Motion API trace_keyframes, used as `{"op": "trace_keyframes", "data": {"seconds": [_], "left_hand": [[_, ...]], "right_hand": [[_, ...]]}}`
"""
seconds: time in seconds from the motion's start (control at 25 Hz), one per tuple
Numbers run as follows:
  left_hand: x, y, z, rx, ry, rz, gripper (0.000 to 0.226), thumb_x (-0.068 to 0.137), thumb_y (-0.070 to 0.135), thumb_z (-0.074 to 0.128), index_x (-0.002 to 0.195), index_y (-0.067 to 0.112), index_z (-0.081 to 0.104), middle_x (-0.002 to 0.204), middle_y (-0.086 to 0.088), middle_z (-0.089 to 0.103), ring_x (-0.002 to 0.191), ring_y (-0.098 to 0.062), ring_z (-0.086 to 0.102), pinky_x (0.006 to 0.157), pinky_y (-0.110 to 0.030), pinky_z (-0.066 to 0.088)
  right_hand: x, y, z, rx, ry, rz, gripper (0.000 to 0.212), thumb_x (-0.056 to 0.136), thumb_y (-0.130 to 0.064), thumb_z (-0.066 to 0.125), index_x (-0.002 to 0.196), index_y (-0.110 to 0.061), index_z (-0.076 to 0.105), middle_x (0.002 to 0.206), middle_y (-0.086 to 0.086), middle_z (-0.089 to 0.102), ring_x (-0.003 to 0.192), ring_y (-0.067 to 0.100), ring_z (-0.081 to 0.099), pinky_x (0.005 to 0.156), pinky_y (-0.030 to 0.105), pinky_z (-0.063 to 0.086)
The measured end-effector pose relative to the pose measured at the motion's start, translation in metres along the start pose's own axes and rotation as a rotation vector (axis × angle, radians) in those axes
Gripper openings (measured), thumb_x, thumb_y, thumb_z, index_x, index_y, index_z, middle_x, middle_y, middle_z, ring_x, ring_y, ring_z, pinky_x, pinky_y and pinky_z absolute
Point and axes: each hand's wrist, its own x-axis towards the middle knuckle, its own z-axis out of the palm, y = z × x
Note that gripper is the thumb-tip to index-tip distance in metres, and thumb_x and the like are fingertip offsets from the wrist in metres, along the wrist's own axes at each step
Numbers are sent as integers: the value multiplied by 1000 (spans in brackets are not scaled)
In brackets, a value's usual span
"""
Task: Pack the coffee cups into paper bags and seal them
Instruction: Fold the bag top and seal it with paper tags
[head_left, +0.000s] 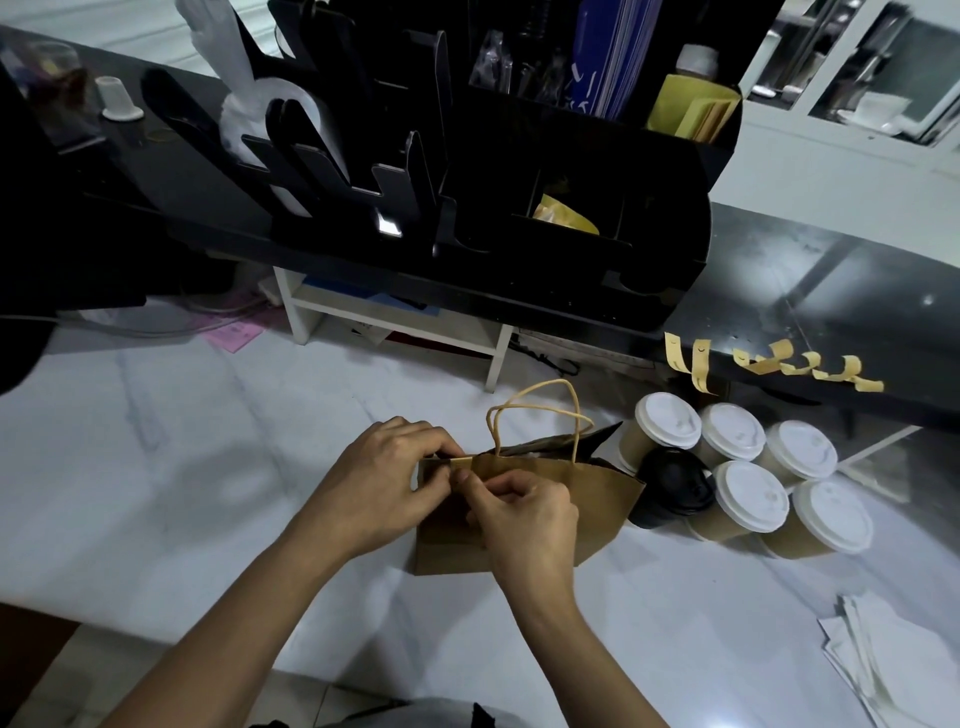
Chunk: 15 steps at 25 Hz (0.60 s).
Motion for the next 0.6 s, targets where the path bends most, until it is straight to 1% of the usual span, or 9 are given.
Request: {"op": "trace_keyframes", "data": {"seconds": [0.08, 0.16, 0.28, 0.4, 0.52, 0.6], "left_hand": [[0, 2, 1, -2, 16, -15, 15, 92, 43, 61, 105, 36, 66, 100, 23, 65, 97, -2, 52, 82, -26, 45], [1, 3, 3, 29, 60, -9, 15, 93, 46, 63, 103, 36, 67, 97, 22, 67, 92, -2, 53, 80, -22, 41], [2, 6, 3, 80, 109, 43, 10, 93, 39, 64, 96, 31, 71, 89, 17, 70, 85, -4, 54, 77, -21, 37], [2, 9, 2, 135, 114, 89, 10, 93, 35, 63, 91, 28, 70, 86, 16, 69, 85, -9, 52, 75, -25, 38], [3, 10, 0, 169, 114, 88, 6, 93, 30, 67, 93, 25, 70, 87, 12, 70, 87, -13, 54, 75, -27, 40], [3, 8, -2, 175, 101, 55, 5, 95, 29, 66, 97, 25, 69, 91, 10, 70, 90, -13, 55, 77, -26, 41]], "right_hand": [[-2, 3, 0, -95, 15, -41, 28, 84, -43, 79, 60, -30, 70, 57, -19, 67, 57, -2, 65, 47, 14, 43], [-4, 5, 0, -129, 14, -53, 26, 84, -40, 79, 62, -30, 71, 56, -18, 66, 56, -3, 64, 47, 12, 41], [-5, 5, -1, -129, 3, -54, 28, 83, -41, 79, 60, -31, 68, 54, -18, 64, 54, -1, 62, 46, 12, 38], [-6, 5, -1, -114, -3, -54, 30, 83, -41, 79, 58, -31, 66, 54, -20, 64, 52, -2, 61, 46, 10, 38], [-6, 7, -4, -98, -6, -50, 30, 83, -41, 79, 58, -31, 65, 54, -21, 63, 53, -1, 61, 45, 12, 38], [-4, 9, -7, -87, -6, -36, 30, 83, -42, 79, 60, -30, 66, 55, -19, 64, 53, 1, 63, 46, 12, 37]]}}
